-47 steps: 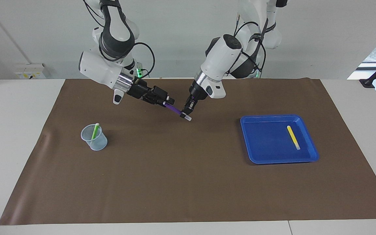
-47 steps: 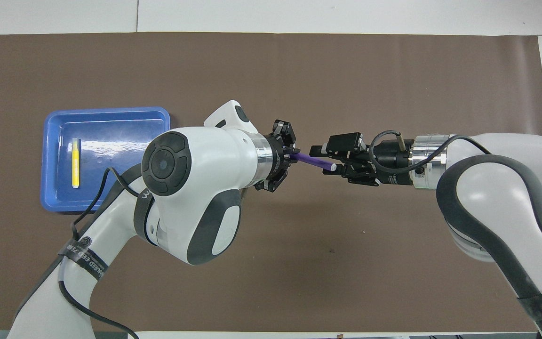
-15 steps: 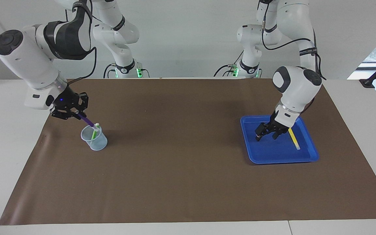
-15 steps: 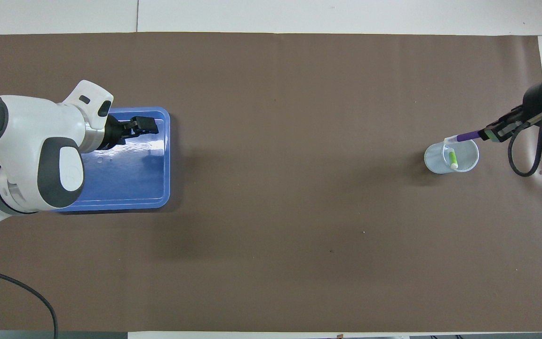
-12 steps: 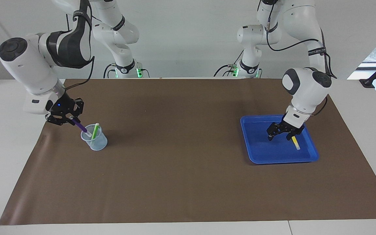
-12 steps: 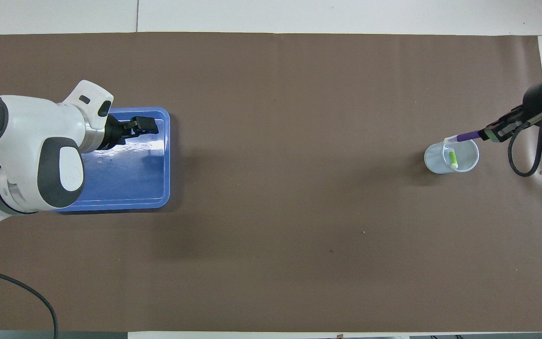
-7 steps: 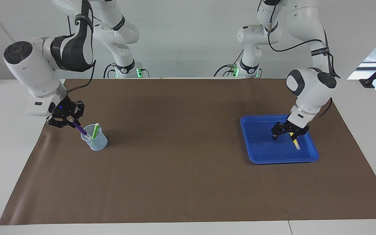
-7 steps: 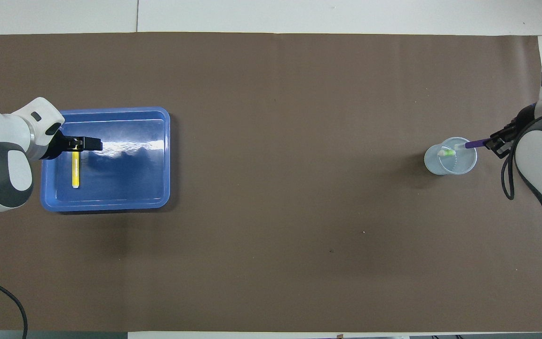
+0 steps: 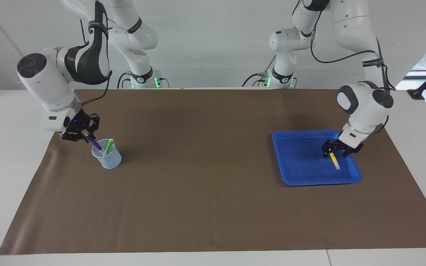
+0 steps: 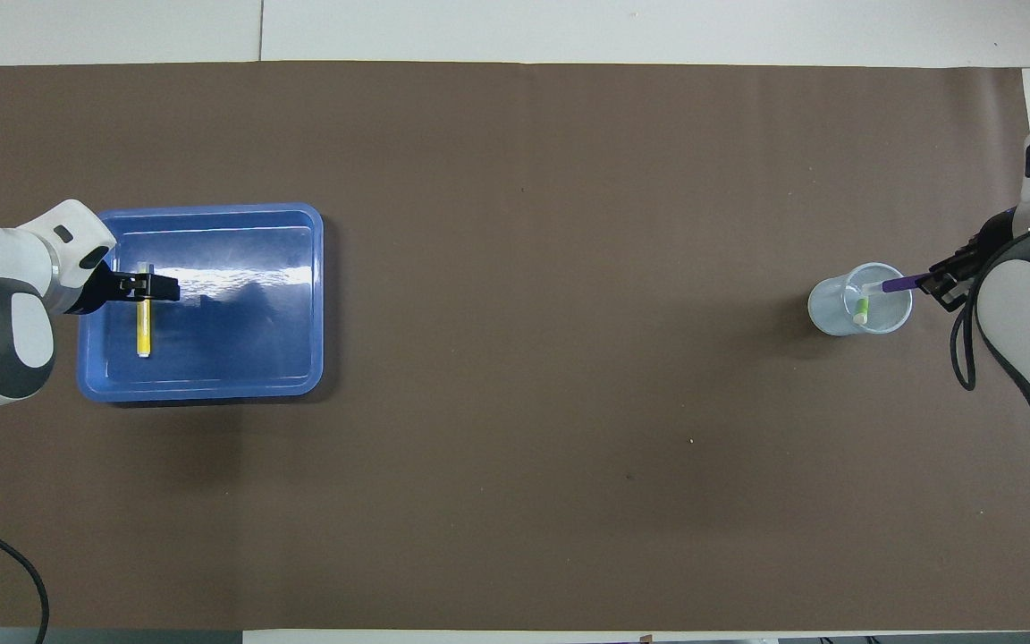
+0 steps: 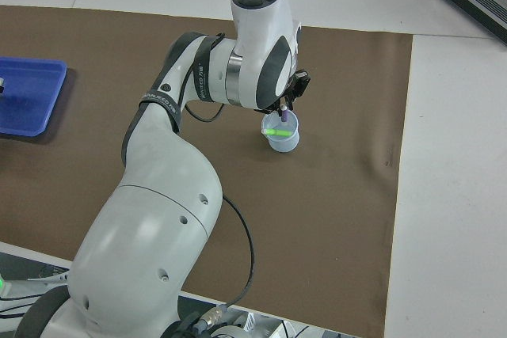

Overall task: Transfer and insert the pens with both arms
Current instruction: 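Insert the purple pen into the cup while the left gripper grasps the yellow pen, then lift the yellow pen with the left gripper toward the right gripper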

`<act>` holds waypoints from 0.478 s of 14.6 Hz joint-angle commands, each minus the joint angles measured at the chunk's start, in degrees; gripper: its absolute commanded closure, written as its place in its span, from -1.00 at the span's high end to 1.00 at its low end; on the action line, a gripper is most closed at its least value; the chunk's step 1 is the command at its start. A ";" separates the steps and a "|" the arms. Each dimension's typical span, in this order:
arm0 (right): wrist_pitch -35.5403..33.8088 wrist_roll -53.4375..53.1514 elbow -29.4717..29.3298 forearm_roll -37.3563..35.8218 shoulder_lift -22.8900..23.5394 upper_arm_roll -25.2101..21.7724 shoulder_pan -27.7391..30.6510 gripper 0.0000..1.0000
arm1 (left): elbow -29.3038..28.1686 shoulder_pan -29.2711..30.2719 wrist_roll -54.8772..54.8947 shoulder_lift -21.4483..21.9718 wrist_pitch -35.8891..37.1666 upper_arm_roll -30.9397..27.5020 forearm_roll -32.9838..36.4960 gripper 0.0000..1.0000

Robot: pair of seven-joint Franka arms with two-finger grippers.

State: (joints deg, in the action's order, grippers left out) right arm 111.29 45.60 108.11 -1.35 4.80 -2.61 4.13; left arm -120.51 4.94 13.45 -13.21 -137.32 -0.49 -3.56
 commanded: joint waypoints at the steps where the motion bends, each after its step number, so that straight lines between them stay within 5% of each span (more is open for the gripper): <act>1: 0.17 0.80 0.36 0.03 -1.11 0.51 0.44 1.00 | -1.83 0.25 0.44 -0.24 -2.24 0.58 1.19 0.31; 2: -0.71 0.89 -0.96 0.38 -0.93 0.59 0.44 1.00 | -1.92 0.25 0.44 -0.32 -2.68 0.58 1.19 0.07; 4: -4.39 0.54 -3.68 6.40 -0.93 0.86 0.26 1.00 | -1.83 -0.19 0.44 -0.41 -3.21 0.58 1.19 -0.99; 7: -7.13 -2.34 -4.40 20.82 -1.28 1.47 -0.79 1.00 | -1.48 -0.19 0.27 -0.33 -2.78 0.58 1.19 -1.00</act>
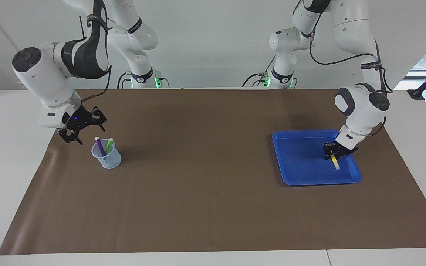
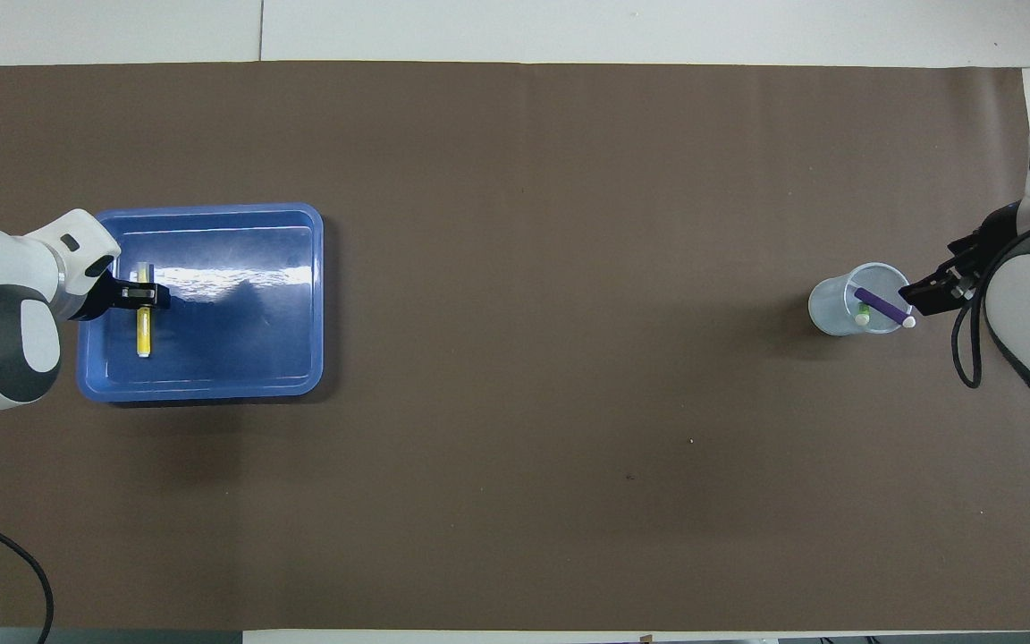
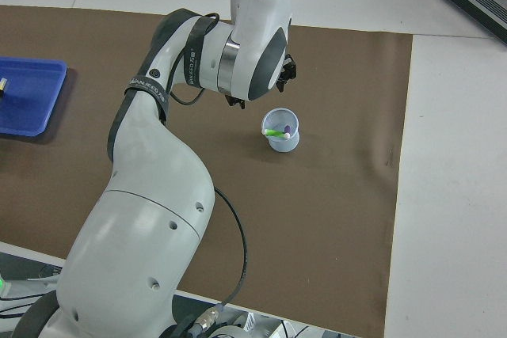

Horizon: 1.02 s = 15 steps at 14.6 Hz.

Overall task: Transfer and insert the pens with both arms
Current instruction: 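Lift the yellow pen with the left gripper toward the right gripper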

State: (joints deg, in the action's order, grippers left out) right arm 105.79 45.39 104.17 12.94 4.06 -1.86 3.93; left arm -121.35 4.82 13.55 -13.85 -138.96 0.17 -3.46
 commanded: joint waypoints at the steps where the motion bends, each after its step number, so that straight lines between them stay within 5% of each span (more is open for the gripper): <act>1: -2.68 -6.76 -0.46 9.53 -0.55 0.89 -1.81 1.00 | -0.47 -0.16 -0.36 0.84 -0.79 -0.08 1.09 -1.00; 8: 0.28 -52.20 -0.29 34.32 -0.90 0.90 -11.75 1.00 | 9.11 -5.34 -24.66 4.70 15.90 0.45 0.57 -1.00; 15: 12.66 -63.15 7.16 44.79 -3.44 0.98 -18.16 1.00 | 15.70 -19.05 -64.92 4.72 19.17 0.62 -7.85 -1.00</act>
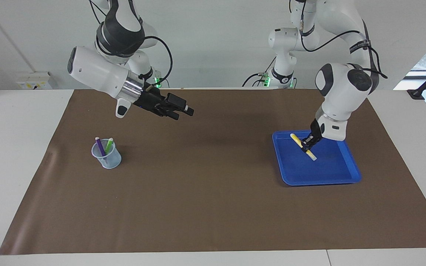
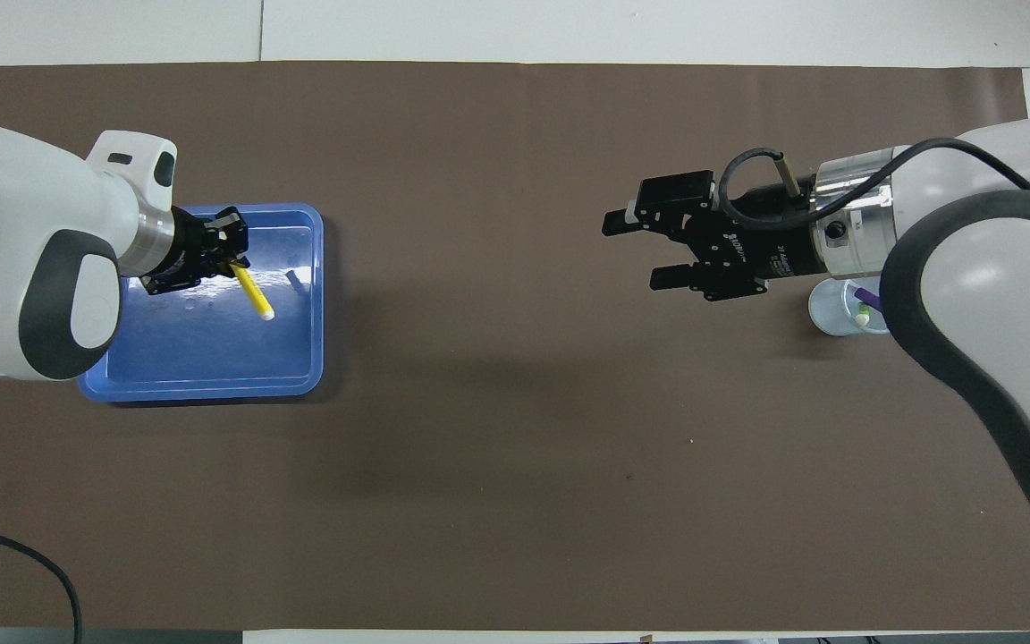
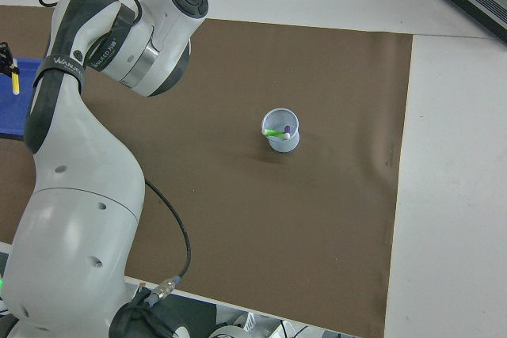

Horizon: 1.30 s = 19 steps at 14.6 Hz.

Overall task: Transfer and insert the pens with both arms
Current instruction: 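Lift the yellow pen with the left gripper toward the right gripper, then grasp the yellow pen with the right gripper and open the left gripper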

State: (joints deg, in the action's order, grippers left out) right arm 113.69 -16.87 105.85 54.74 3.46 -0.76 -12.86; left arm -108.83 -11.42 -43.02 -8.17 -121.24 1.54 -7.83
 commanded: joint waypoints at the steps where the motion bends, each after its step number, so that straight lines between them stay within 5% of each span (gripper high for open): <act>1: 7.14 -0.62 7.25 5.09 -3.63 -0.12 -2.51 1.00 | 4.31 -4.38 -12.31 -1.49 1.36 -0.83 -7.25 -1.00; 7: 9.53 4.39 11.13 9.95 -4.51 -0.12 -3.57 1.00 | 6.34 -15.98 -38.25 -3.51 -11.79 -0.83 -14.75 -1.00; 13: 11.55 6.40 13.23 10.04 -4.86 -0.12 -3.66 1.00 | 7.05 -22.58 -45.75 -3.78 -14.11 -0.83 -18.45 -1.00; 19: 12.61 10.11 13.86 10.13 -4.43 -0.12 -4.98 0.52 | 6.78 -27.68 -52.25 -3.87 -19.20 -0.83 -18.36 -1.00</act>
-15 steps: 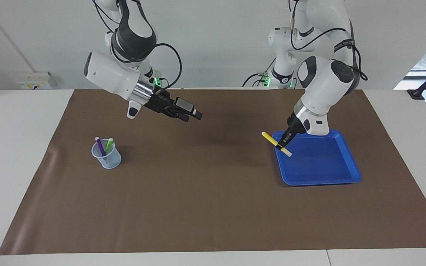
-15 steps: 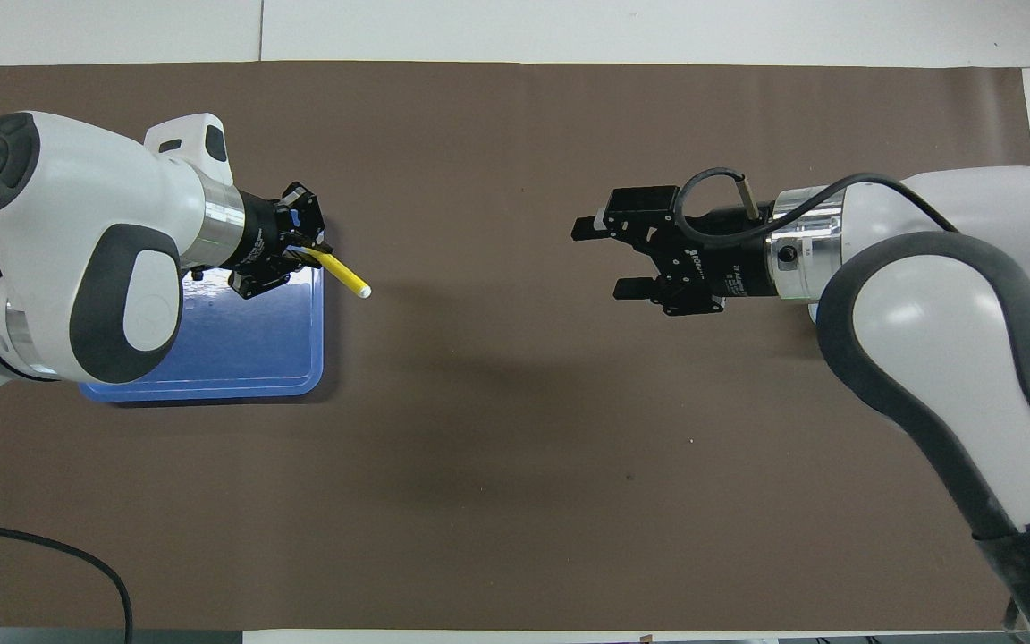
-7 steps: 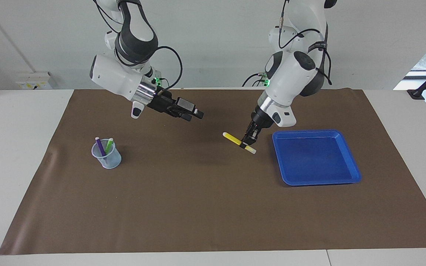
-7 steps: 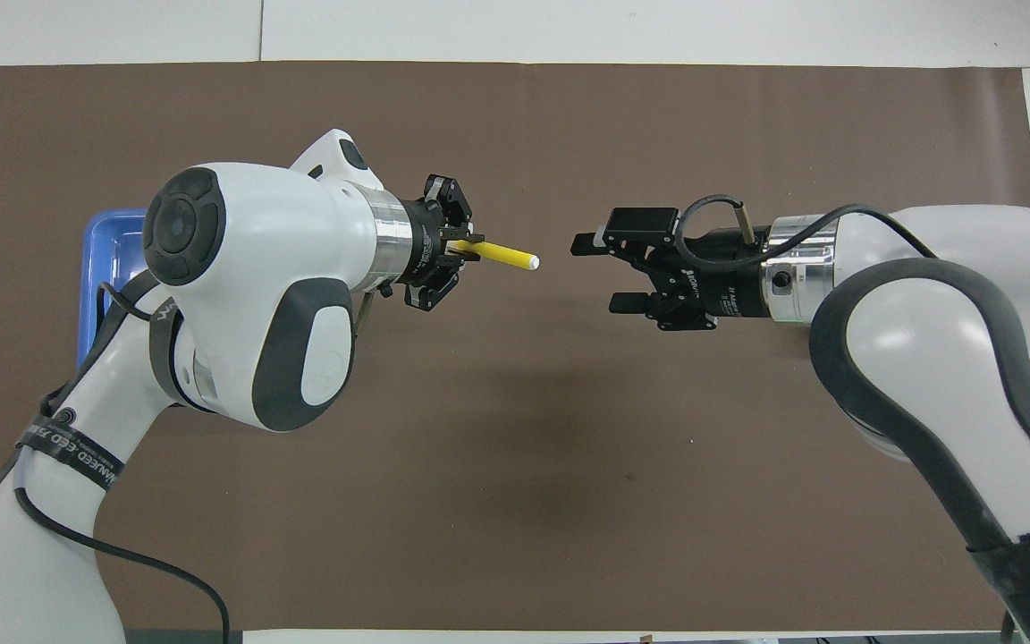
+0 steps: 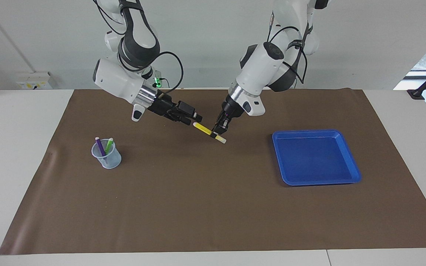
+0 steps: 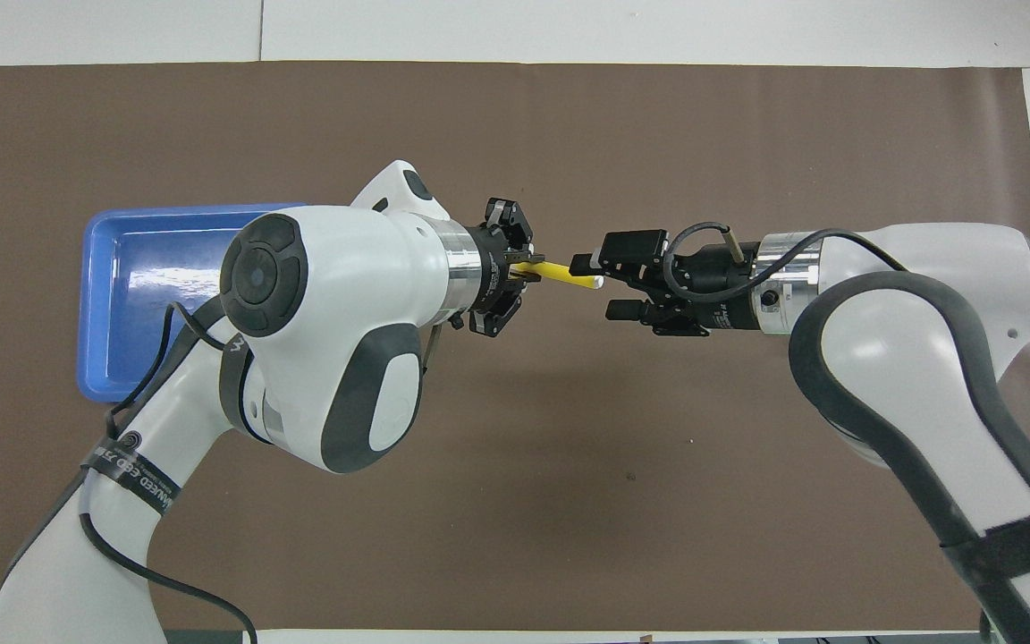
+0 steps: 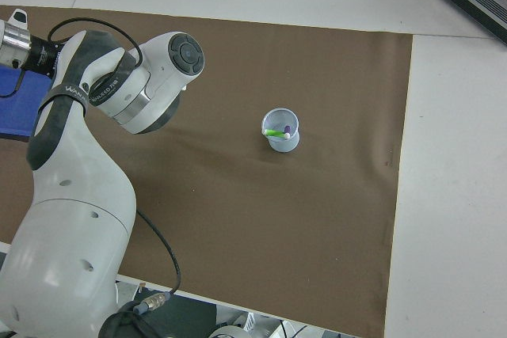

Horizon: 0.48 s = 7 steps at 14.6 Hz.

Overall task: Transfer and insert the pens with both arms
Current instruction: 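Grasp the yellow pen with the right gripper and open the left gripper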

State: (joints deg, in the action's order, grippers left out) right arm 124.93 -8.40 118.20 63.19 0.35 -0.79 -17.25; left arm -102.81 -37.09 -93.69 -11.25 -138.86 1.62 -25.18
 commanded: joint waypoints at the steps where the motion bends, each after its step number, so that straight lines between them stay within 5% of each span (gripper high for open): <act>1: 1.37 1.64 1.50 1.67 -1.32 -0.09 -0.77 0.43 | 0.68 -2.11 -1.59 -0.70 -1.59 -0.92 -1.01 -1.00; 3: 1.37 1.64 1.50 1.67 -1.32 -0.09 -0.85 0.23 | 0.42 -2.55 -1.59 -0.70 -1.59 -0.92 -1.01 -1.00; 7: 0.84 2.25 1.33 1.67 -1.14 -0.18 -0.07 0.22 | -0.02 -2.90 -1.15 -0.61 -1.07 -0.92 -0.93 -1.00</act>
State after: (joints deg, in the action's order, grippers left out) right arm 125.05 -8.30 118.30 63.20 0.35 -0.95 -17.72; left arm -102.84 -38.80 -94.82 -11.52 -139.67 1.57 -25.18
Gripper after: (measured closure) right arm 0.388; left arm 0.833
